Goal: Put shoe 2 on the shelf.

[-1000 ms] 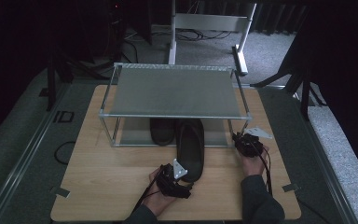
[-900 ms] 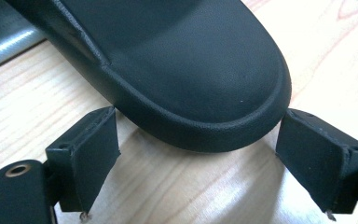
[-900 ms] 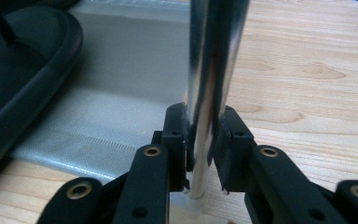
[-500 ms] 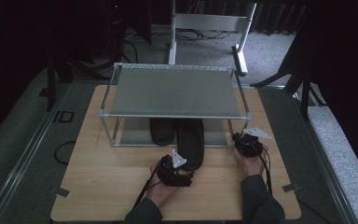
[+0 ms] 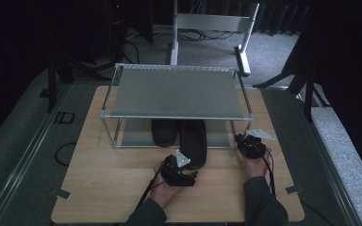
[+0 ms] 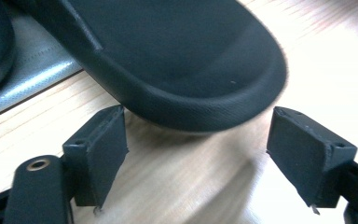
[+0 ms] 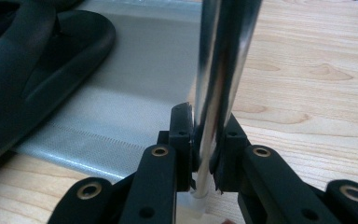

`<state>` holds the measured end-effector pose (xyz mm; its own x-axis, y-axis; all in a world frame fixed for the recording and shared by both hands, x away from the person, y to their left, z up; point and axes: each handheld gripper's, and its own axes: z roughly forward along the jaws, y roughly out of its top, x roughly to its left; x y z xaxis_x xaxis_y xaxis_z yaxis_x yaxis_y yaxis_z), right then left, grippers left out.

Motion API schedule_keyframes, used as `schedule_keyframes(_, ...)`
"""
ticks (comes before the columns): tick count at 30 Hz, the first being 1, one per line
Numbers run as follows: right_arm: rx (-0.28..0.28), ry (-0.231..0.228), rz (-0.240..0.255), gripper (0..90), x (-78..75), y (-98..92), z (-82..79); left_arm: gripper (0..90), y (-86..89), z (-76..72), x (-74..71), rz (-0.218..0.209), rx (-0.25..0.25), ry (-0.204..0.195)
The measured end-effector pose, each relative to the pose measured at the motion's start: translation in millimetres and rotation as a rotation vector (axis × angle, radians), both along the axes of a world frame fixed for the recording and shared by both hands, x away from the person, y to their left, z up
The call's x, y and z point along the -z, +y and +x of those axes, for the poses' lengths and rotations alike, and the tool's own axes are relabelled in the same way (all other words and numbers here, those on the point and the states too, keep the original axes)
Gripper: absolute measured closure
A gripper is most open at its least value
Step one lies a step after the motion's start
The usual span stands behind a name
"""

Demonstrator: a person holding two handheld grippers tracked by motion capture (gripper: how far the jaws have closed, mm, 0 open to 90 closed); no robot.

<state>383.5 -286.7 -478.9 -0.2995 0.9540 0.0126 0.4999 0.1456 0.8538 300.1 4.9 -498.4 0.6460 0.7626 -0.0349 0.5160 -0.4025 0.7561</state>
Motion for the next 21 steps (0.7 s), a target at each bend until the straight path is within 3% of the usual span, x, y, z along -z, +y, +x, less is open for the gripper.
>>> schedule_keyframes(3, 0.001, 0.000, 0.001, 80.2, 0.1, 0.0, -0.1, 17.3, 3.3, -4.0, -3.6, -0.031, 0.011, -0.006)
schedule_keyframes(12, -0.002, 0.001, 0.000, 80.5, 0.0, -0.2, -0.1, 17.1, 1.3, 6.1, -4.7, 0.009, -0.018, -0.016)
schedule_keyframes(21, -0.006, -0.001, -0.004, 80.8, 0.0, -0.3, -0.2, 17.2, -3.6, 18.7, -4.9, 0.016, -0.036, -0.022)
